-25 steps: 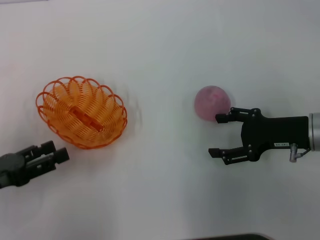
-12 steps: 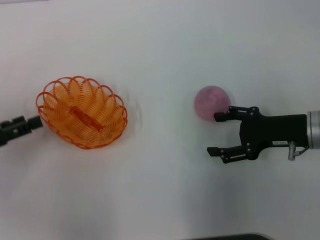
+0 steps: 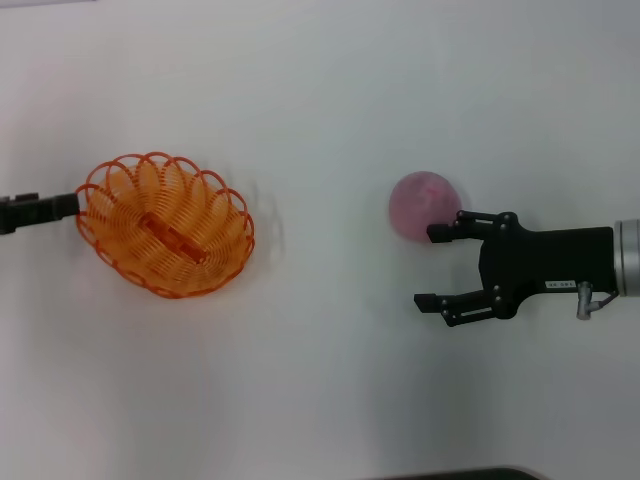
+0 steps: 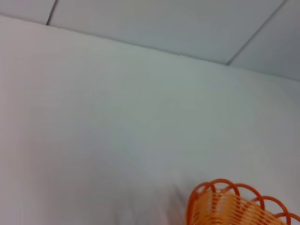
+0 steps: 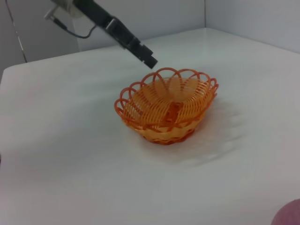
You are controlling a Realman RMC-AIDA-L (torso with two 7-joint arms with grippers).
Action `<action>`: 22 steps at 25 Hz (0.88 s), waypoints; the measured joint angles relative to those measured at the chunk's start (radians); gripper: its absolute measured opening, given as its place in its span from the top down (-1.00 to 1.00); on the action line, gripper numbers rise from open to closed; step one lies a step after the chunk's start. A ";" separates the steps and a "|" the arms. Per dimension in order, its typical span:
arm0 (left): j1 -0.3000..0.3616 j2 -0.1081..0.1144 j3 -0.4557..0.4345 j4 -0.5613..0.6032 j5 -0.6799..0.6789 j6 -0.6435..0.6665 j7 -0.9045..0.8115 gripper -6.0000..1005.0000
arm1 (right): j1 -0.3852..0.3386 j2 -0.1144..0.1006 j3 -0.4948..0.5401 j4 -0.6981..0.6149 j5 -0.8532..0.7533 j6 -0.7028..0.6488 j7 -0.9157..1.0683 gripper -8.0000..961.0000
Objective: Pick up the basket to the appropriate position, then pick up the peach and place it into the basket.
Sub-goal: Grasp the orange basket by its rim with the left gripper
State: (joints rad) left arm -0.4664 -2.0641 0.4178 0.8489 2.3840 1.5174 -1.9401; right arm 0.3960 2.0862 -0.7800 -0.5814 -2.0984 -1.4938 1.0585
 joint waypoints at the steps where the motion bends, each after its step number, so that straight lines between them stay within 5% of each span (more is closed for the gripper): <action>1: -0.012 0.001 0.001 0.001 0.011 -0.004 -0.004 -0.54 | 0.000 0.000 0.000 0.000 0.000 0.000 0.000 -0.98; 5: -0.048 0.001 0.026 0.020 0.036 -0.021 -0.018 -0.54 | 0.001 0.000 -0.002 0.000 -0.001 0.000 0.000 -0.98; 14: -0.135 0.003 0.273 0.109 0.154 -0.073 -0.155 -0.53 | 0.008 0.000 -0.004 0.000 -0.002 0.000 0.000 -0.98; 22: -0.311 0.025 0.443 0.073 0.367 -0.023 -0.285 -0.52 | 0.009 0.000 -0.004 0.000 -0.002 0.000 0.000 -0.99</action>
State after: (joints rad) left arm -0.7777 -2.0388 0.8605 0.9217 2.7509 1.4944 -2.2252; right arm 0.4051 2.0862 -0.7839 -0.5814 -2.1000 -1.4938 1.0585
